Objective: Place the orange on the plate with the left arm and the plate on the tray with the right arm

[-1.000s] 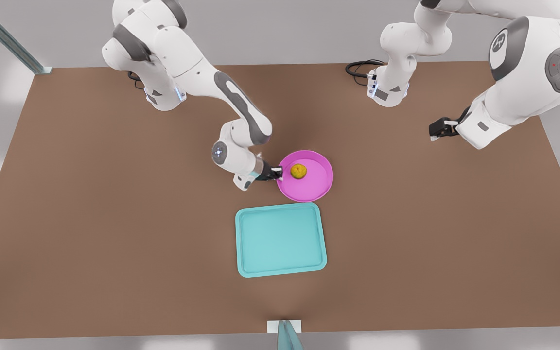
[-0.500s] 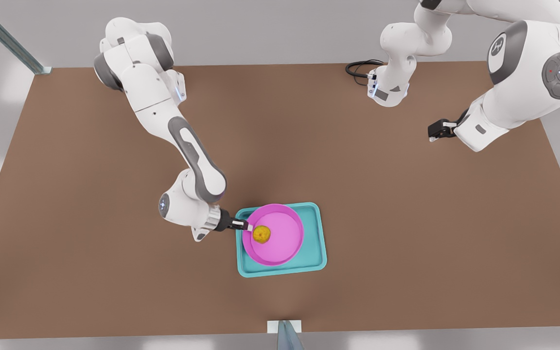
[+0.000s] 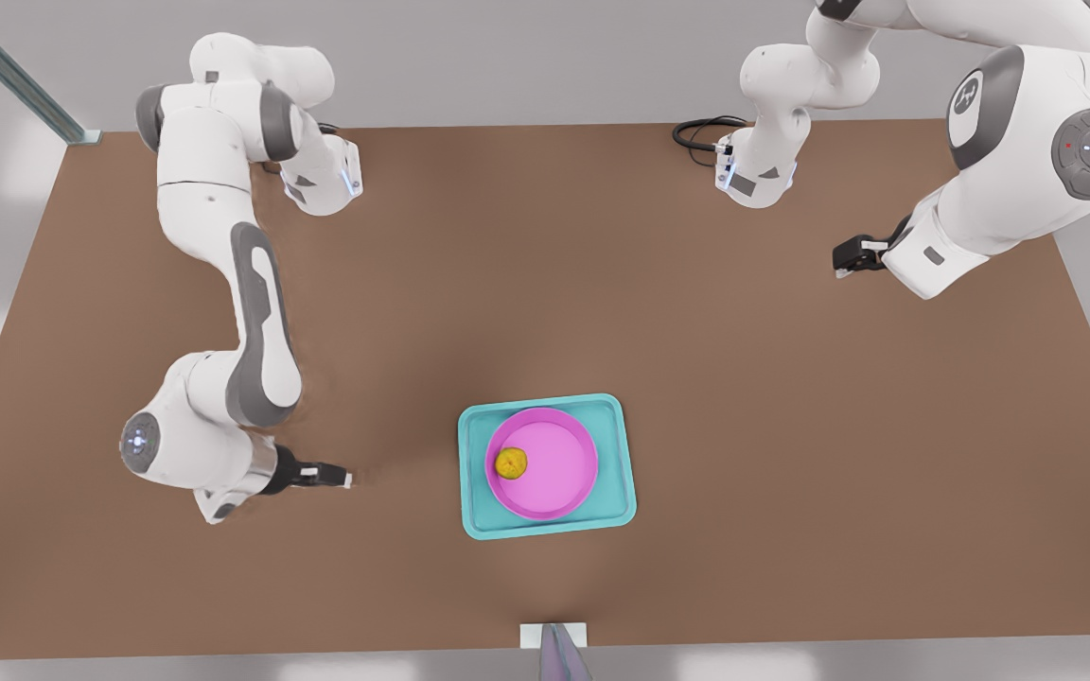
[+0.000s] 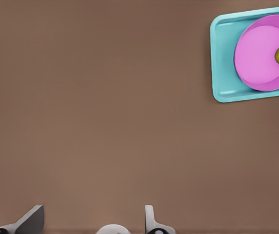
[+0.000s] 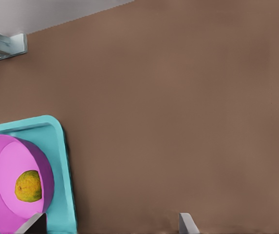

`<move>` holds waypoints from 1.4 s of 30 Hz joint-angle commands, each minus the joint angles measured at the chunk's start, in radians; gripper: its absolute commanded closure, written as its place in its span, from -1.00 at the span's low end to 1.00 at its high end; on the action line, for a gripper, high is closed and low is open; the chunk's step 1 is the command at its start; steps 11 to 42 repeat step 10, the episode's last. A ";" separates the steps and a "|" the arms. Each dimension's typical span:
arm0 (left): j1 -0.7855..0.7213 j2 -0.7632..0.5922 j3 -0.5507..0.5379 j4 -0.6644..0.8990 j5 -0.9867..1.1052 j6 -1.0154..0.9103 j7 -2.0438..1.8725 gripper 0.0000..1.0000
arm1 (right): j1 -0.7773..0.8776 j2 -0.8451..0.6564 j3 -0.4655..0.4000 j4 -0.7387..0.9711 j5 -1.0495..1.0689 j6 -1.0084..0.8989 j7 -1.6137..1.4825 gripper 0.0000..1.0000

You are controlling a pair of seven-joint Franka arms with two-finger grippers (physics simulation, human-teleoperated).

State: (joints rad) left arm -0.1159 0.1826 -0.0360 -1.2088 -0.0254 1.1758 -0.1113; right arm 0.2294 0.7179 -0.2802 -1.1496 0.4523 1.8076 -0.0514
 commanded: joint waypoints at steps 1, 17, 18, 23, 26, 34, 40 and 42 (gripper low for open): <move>0.001 -0.002 0.001 0.000 -0.001 -0.004 0.005 -1.00 | -0.064 -0.024 -0.023 0.164 -0.437 -0.672 -0.231 -1.00; 0.001 -0.015 0.008 -0.089 -0.007 0.081 0.009 -1.00 | -0.090 -0.476 0.167 -0.033 -0.583 -0.656 -0.142 -1.00; 0.001 -0.015 0.008 -0.089 -0.007 0.081 0.009 -1.00 | -0.090 -0.476 0.167 -0.033 -0.583 -0.656 -0.142 -1.00; 0.001 -0.015 0.008 -0.089 -0.007 0.081 0.009 -1.00 | -0.090 -0.476 0.167 -0.033 -0.583 -0.656 -0.142 -1.00; 0.001 -0.015 0.008 -0.089 -0.007 0.081 0.009 -1.00 | -0.090 -0.476 0.167 -0.033 -0.583 -0.656 -0.142 -1.00; 0.001 -0.015 0.008 -0.089 -0.007 0.081 0.009 -1.00 | -0.090 -0.476 0.167 -0.033 -0.583 -0.656 -0.142 -1.00; 0.001 -0.015 0.008 -0.089 -0.007 0.081 0.009 -1.00 | -0.090 -0.476 0.167 -0.033 -0.583 -0.656 -0.142 -1.00; 0.001 -0.015 0.008 -0.089 -0.007 0.081 0.009 -1.00 | -0.090 -0.476 0.167 -0.033 -0.583 -0.656 -0.142 -1.00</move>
